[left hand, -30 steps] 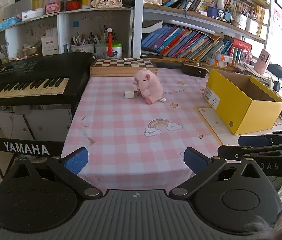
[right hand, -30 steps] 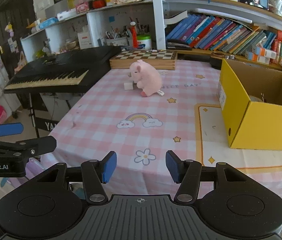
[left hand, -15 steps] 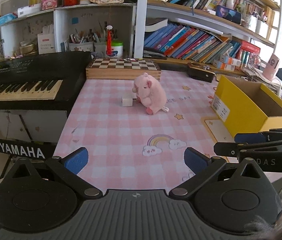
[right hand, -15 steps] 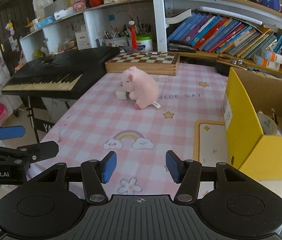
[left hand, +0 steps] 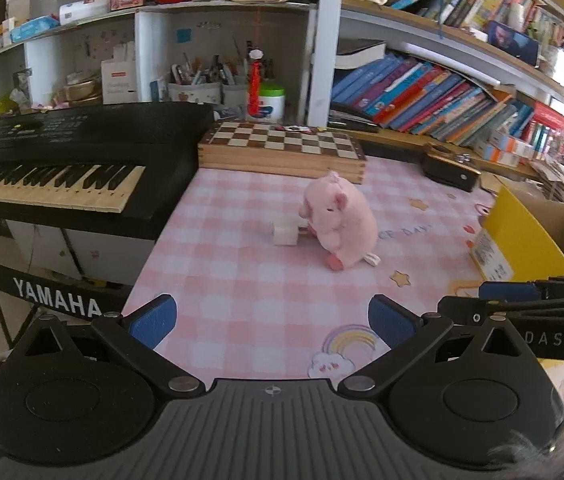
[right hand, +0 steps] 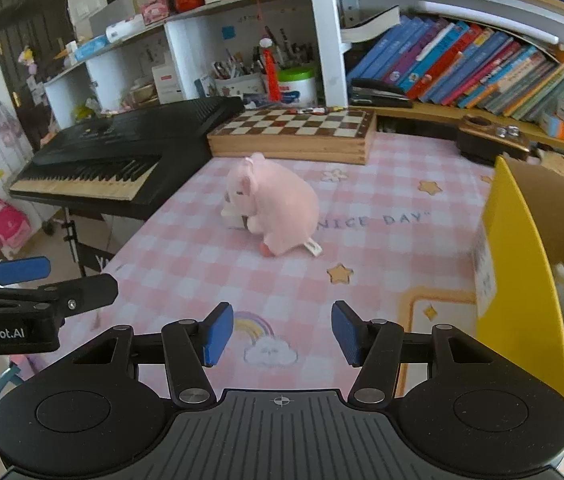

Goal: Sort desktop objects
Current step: 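Move the left tool to the white plug while the right tool reaches the pink pig, then close the left tool on the white plug while the right tool closes on the pink pig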

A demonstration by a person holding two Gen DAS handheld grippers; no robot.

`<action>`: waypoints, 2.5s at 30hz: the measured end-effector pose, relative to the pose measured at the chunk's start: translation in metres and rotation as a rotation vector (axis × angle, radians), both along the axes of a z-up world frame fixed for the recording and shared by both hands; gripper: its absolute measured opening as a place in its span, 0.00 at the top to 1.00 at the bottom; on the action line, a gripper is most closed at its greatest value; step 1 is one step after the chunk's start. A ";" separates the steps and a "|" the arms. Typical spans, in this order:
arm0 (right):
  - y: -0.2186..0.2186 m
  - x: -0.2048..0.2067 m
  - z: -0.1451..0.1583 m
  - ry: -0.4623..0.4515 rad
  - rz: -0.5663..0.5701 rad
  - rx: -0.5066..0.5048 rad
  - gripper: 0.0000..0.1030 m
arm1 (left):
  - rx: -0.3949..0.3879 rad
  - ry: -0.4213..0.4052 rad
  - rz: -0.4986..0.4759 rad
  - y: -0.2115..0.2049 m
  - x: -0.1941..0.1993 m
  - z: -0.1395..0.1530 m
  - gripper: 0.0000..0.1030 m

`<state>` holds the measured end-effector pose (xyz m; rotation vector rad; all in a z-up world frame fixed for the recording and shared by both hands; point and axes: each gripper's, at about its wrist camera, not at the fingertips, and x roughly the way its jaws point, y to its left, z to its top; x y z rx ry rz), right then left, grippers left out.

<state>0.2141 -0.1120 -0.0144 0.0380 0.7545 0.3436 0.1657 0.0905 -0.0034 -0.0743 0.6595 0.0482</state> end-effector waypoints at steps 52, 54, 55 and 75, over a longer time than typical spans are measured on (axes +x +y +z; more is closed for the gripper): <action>-0.012 0.160 -0.011 -0.018 0.034 -0.012 0.54 | 0.058 0.102 0.019 -0.021 0.140 -0.045 0.00; -0.015 0.161 -0.011 0.007 0.034 -0.013 0.63 | 0.063 0.103 0.001 -0.024 0.149 -0.051 0.01; -0.017 0.161 -0.012 0.013 0.031 -0.012 0.65 | 0.067 0.103 -0.004 -0.025 0.152 -0.053 0.01; 0.001 0.167 -0.022 0.030 0.136 -0.212 0.25 | 0.052 0.140 -0.039 -0.024 0.202 -0.083 0.60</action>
